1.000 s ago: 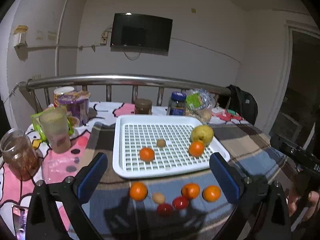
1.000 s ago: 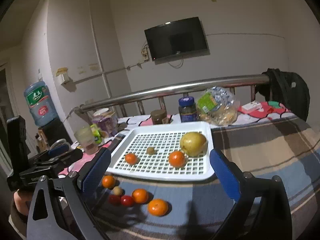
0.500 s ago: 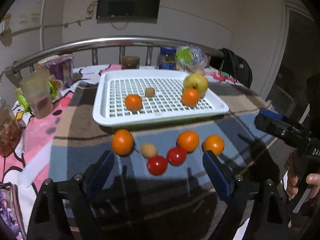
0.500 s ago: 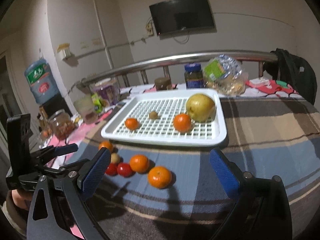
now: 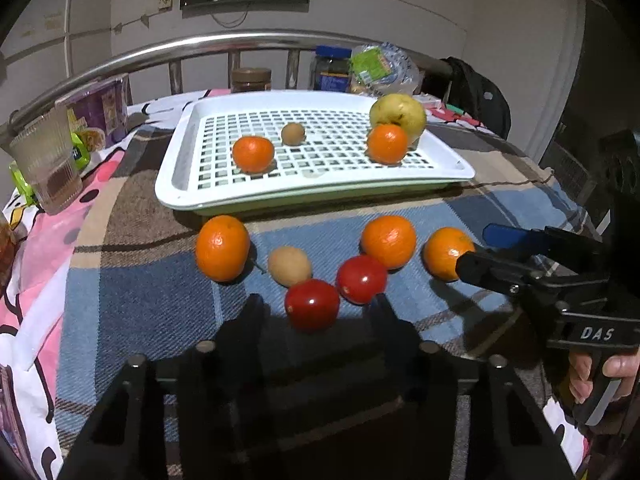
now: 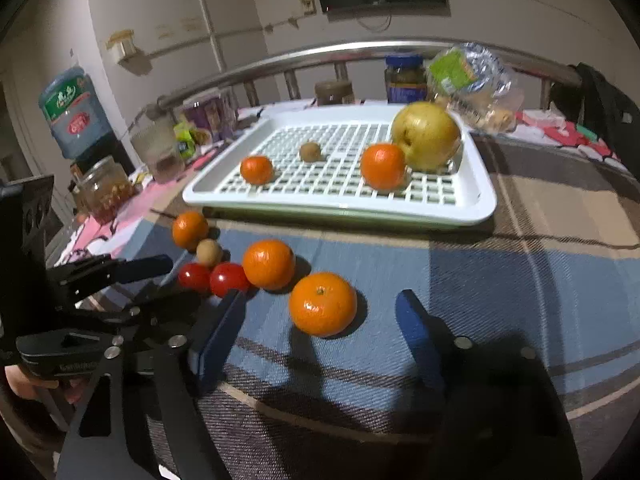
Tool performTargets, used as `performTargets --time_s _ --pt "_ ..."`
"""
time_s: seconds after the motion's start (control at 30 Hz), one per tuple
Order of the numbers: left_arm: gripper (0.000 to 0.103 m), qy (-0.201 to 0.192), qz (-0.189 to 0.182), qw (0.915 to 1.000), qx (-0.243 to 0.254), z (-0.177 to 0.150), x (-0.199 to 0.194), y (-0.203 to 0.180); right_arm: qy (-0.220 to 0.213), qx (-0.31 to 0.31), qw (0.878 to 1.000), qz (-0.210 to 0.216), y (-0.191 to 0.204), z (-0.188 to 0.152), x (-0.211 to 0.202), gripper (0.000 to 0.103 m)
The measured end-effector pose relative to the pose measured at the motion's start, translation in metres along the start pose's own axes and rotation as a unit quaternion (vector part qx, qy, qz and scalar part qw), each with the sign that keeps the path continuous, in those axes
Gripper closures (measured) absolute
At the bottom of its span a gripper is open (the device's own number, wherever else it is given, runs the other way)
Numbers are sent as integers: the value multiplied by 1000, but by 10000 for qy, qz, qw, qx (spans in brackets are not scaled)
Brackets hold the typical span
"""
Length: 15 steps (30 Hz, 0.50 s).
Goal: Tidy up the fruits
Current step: 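Withdraw both grippers from the tray back toward the fruit row, then grasp a mandarin with the right gripper while the left gripper grasps a red tomato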
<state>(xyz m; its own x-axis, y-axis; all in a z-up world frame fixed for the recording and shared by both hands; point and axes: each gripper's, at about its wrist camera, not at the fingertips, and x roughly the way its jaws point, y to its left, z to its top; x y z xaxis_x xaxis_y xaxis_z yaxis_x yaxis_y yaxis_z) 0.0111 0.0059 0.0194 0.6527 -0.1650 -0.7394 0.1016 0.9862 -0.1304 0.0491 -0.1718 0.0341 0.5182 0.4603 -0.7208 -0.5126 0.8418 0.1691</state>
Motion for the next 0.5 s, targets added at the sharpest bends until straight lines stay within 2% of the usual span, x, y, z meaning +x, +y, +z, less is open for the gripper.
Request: performTargets --time_s 0.07,0.17,0.23,0.37,0.43,0.5 --pt "55 62 -2 10000 -21 0 4 2 130 -17 9999 -21 0 -1 6 40" --pt "58 91 2 10000 -36 -1 6 2 214 -29 9998 -41 0 -1 11 41" --pt "63 100 2 9999 -48 -1 8 3 284 -27 9996 -41 -1 -1 15 52" --pt "70 151 -42 9998 -111 0 12 5 419 -5 9991 -55 -3 -3 23 58" --pt "71 156 -62 9998 -132 0 12 6 384 -30 9992 -46 -3 -3 22 63" --pt "71 151 -64 9998 -134 1 12 6 375 -27 9993 -50 -3 -3 22 63"
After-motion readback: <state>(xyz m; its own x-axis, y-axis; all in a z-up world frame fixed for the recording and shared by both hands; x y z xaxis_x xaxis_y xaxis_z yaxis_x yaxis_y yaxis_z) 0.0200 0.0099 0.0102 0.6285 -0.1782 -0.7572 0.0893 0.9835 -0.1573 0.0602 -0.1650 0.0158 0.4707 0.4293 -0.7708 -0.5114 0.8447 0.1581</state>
